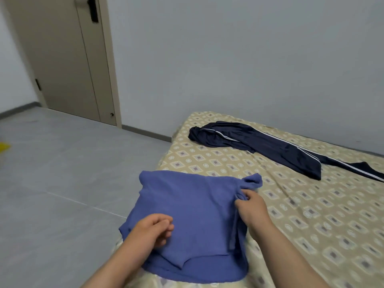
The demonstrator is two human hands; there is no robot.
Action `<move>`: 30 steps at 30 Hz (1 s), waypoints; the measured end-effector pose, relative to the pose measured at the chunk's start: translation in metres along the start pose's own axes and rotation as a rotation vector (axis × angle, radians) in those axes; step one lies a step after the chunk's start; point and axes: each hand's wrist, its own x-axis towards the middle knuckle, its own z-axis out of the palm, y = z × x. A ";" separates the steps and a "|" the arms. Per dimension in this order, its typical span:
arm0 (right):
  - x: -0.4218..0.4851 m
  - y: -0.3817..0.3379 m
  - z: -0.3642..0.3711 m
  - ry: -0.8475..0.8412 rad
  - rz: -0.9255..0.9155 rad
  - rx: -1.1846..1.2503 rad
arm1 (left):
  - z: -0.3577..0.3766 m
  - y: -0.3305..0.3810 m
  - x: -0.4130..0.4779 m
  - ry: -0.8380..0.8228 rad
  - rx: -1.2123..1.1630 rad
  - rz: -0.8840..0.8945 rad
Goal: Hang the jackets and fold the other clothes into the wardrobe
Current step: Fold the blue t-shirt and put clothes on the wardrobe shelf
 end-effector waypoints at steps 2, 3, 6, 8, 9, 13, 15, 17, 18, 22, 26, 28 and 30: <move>-0.013 -0.022 0.042 -0.096 -0.068 0.001 | -0.017 0.005 0.002 0.064 -0.085 -0.079; -0.022 -0.027 0.063 -0.141 -0.091 0.003 | -0.024 0.005 0.003 0.082 -0.101 -0.101; -0.052 -0.016 0.119 -0.236 -0.174 -0.084 | -0.042 0.006 0.011 0.167 -0.173 -0.161; -0.067 0.003 0.147 -0.342 -0.215 -0.270 | -0.054 0.006 0.022 0.220 -0.225 -0.190; -0.071 0.009 0.154 -0.412 -0.239 -0.397 | -0.058 0.007 0.028 0.238 -0.245 -0.197; -0.057 0.005 0.167 -0.572 -0.313 -0.609 | -0.066 0.010 0.055 0.282 -0.320 -0.188; -0.045 -0.001 0.165 -0.657 -0.292 -0.606 | -0.064 0.010 0.065 0.267 -0.298 -0.180; -0.032 -0.005 0.160 -0.755 -0.248 -0.598 | -0.059 0.006 0.073 0.237 -0.234 -0.190; -0.024 -0.009 0.155 -0.775 -0.195 -0.549 | -0.055 0.003 0.076 0.211 -0.182 -0.197; 0.015 -0.018 0.139 -0.457 -0.125 -0.293 | -0.028 -0.014 0.085 0.059 0.160 -0.134; 0.026 -0.011 0.142 -0.315 -0.137 -0.260 | -0.012 -0.020 0.092 0.067 0.446 -0.036; 0.025 -0.009 0.145 -0.329 -0.145 -0.271 | -0.007 -0.021 0.093 0.075 0.510 -0.054; 0.028 -0.007 0.142 -0.317 -0.168 -0.263 | 0.000 -0.023 0.091 0.068 0.630 -0.053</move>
